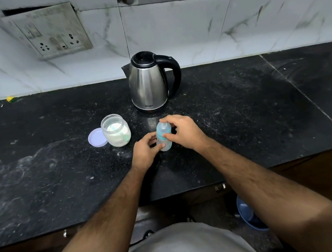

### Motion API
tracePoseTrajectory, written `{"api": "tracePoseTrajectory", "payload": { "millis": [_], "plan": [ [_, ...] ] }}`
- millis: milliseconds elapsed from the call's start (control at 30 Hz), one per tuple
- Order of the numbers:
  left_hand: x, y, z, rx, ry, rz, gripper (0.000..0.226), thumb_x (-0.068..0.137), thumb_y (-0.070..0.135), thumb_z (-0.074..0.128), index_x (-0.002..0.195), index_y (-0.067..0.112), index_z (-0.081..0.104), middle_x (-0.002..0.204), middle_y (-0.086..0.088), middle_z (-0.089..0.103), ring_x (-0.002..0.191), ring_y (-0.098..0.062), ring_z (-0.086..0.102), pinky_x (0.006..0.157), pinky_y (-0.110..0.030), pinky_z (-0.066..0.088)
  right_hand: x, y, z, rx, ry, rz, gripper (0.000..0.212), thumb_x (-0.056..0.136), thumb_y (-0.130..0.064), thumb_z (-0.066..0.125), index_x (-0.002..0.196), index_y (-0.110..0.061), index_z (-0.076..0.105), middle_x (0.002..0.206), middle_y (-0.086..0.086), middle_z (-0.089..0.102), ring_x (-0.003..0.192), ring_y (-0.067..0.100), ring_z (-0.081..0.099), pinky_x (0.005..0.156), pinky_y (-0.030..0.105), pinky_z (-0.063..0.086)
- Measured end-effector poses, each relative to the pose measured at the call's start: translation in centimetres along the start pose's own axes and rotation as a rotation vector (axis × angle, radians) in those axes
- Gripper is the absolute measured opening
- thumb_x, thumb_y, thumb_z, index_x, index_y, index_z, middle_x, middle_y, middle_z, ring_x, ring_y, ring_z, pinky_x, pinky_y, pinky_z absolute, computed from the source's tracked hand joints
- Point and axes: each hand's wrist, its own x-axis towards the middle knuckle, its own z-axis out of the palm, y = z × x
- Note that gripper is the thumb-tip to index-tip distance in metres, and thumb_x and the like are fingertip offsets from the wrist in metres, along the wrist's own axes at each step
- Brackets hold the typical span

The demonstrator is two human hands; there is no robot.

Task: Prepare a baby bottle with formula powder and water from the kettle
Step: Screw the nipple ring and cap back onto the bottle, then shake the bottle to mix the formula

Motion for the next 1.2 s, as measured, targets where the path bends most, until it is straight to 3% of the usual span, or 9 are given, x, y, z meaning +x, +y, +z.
{"api": "tracePoseTrajectory", "payload": {
  "millis": [267, 500, 567, 667, 767, 867, 1000, 1200],
  "plan": [
    [0.1, 0.2, 0.0, 0.015, 0.005, 0.010, 0.047, 0.076, 0.015, 0.083, 0.120, 0.015, 0.067, 0.110, 0.004, 0.074, 0.102, -0.006, 0.069, 0.097, -0.033, 0.054, 1.3, -0.7, -1.0, -0.104, -0.069, 0.041, 0.044, 0.074, -0.023, 0.082, 0.115, -0.020, 0.067, 0.108, -0.002, 0.072, 0.096, 0.017, 0.067, 0.088, 0.041, 0.054],
    [0.5, 0.2, -0.3, 0.004, -0.047, -0.015, 0.051, 0.076, 0.011, 0.082, 0.125, 0.017, 0.065, 0.114, 0.002, 0.072, 0.106, -0.009, 0.068, 0.101, -0.038, 0.052, 0.9, -0.9, -0.3, -0.191, -0.075, 0.055, 0.045, 0.078, -0.029, 0.074, 0.120, -0.024, 0.060, 0.113, -0.004, 0.068, 0.101, 0.018, 0.063, 0.089, 0.042, 0.052],
    [0.2, 0.1, -0.3, 0.016, -0.079, -0.014, 0.057, 0.079, 0.008, 0.079, 0.132, 0.017, 0.060, 0.121, 0.001, 0.070, 0.110, -0.009, 0.066, 0.103, -0.036, 0.050, 0.6, -0.6, 0.0, -0.174, -0.071, 0.066, 0.054, 0.077, -0.029, 0.073, 0.128, -0.026, 0.055, 0.122, -0.003, 0.064, 0.110, 0.019, 0.060, 0.095, 0.043, 0.050],
    [-0.3, -0.1, -0.6, 0.049, -0.073, -0.026, 0.069, 0.082, 0.010, 0.077, 0.144, 0.016, 0.048, 0.133, -0.002, 0.063, 0.118, -0.010, 0.062, 0.107, -0.035, 0.047, 0.0, -0.4, 0.6, -0.029, -0.105, 0.155, 0.087, 0.075, -0.025, 0.077, 0.150, -0.026, 0.033, 0.144, 0.004, 0.051, 0.129, 0.020, 0.050, 0.109, 0.037, 0.041],
    [-1.7, -0.3, -0.8, 0.142, 0.045, -0.022, 0.061, 0.086, 0.017, 0.074, 0.141, 0.013, 0.050, 0.135, -0.005, 0.062, 0.121, -0.013, 0.060, 0.107, -0.032, 0.046, -0.2, 0.2, 1.4, 0.103, -0.121, 0.241, 0.100, 0.071, -0.021, 0.081, 0.154, -0.025, 0.025, 0.144, 0.006, 0.050, 0.131, 0.023, 0.049, 0.110, 0.036, 0.039],
    [-3.6, -0.4, -1.3, 0.256, 0.124, -0.011, 0.048, 0.090, 0.022, 0.070, 0.135, 0.012, 0.057, 0.131, -0.005, 0.065, 0.121, -0.014, 0.061, 0.105, -0.032, 0.047, -0.3, 0.6, 2.4, 0.162, -0.107, 0.272, 0.092, 0.071, -0.019, 0.081, 0.148, -0.025, 0.033, 0.134, 0.004, 0.059, 0.120, 0.023, 0.056, 0.099, 0.031, 0.043],
    [-5.9, -0.9, -0.7, 0.474, 0.174, 0.057, 0.042, 0.093, 0.029, 0.065, 0.131, 0.012, 0.061, 0.134, -0.004, 0.063, 0.125, -0.018, 0.057, 0.109, -0.029, 0.040, -0.6, 1.3, 3.1, 0.244, -0.066, 0.254, 0.064, 0.073, -0.021, 0.081, 0.129, -0.020, 0.051, 0.115, 0.001, 0.066, 0.106, 0.020, 0.062, 0.091, 0.035, 0.050],
    [-6.6, -2.1, 0.8, 0.717, 0.106, 0.121, 0.053, 0.093, 0.043, 0.062, 0.136, 0.012, 0.057, 0.146, -0.009, 0.052, 0.142, -0.024, 0.038, 0.119, -0.043, 0.027, -1.6, 3.4, 1.6, 0.324, 0.017, 0.267, 0.056, 0.069, -0.029, 0.083, 0.115, -0.015, 0.056, 0.109, 0.000, 0.067, 0.099, 0.019, 0.065, 0.089, 0.041, 0.054]
  ]
}}
